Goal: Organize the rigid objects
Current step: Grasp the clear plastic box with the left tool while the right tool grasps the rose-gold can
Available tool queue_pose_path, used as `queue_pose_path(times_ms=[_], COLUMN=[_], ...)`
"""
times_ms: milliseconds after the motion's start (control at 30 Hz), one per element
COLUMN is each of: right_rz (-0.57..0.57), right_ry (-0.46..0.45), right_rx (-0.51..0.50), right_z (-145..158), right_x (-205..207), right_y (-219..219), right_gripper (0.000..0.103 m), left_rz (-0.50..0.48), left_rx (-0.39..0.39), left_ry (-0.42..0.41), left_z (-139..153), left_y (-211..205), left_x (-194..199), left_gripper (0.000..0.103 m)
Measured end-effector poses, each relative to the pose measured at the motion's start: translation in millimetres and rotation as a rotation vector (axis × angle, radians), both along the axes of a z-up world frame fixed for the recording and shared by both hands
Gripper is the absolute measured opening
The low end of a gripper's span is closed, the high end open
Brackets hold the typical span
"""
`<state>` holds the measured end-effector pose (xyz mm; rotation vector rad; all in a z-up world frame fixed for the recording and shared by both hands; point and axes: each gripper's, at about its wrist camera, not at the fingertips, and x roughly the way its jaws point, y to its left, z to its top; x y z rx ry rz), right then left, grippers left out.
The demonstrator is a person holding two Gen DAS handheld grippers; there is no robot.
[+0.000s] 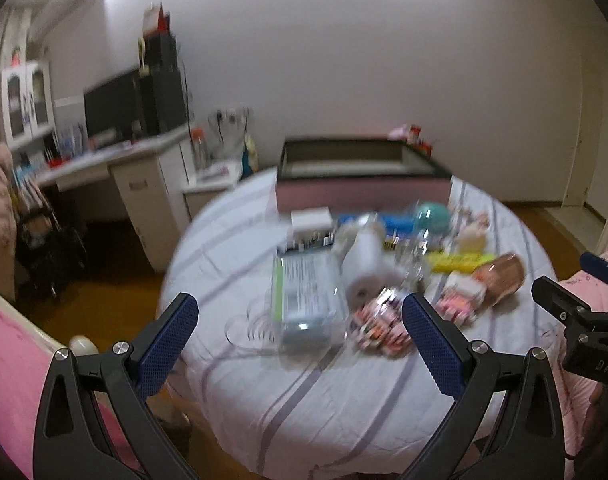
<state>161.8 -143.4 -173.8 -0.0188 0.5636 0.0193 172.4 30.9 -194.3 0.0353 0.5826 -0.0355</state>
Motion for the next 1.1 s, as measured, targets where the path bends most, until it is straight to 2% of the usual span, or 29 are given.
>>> queue_pose_path(times_ms=[133, 367, 467, 567, 733, 800, 867, 900, 1000, 1100], right_rz=[-0.003, -0.006, -0.018, -0.006, 0.013, 0.021, 0.030, 0.031, 0.045, 0.055], right_ry=[0.069, 0.112, 0.142, 0.169, 0.165, 0.160, 0.162, 0.168, 0.181, 0.194], right_rx=[0.017, 0.026, 0.021, 0.052, 0.095, 0.125, 0.143, 0.143, 0.152, 0.134], right_z=[-23, -39, -48, -54, -55, -53, -53, -54, -57, -58], right_x=[19, 40, 52, 61, 68, 70, 72, 74, 80, 86], right_y=[-5, -7, -8, -12, -19, -25, -28, -29, -30, -27], right_gripper=[0.103, 0.103, 0.103, 0.103, 0.103, 0.103, 0.099, 0.093, 0.079, 0.074], left_rz=[0.007, 0.025, 0.037, 0.038, 0.028, 0.021, 0.042, 0.046, 0.047, 0.049], left_rx=[-0.018, -0.092, -0.074, -0.096, -0.064, -0.055, -0.028, -0.020, -0.012, -0.025], left_ry=[0.088, 0.152, 0.179, 0.200, 0.203, 0.201, 0.191, 0.190, 0.192, 0.191], left_z=[-28, -46, -53, -61, -62, -62, -63, -63, -63, -64], left_y=[7, 15, 13, 16, 16, 18, 19, 20, 19, 21], left_x=[25, 53, 68, 79, 84, 85, 86, 86, 90, 93], left_gripper=[0.103, 0.103, 0.103, 0.103, 0.103, 0.095, 0.085, 0.084, 0.086, 0.088])
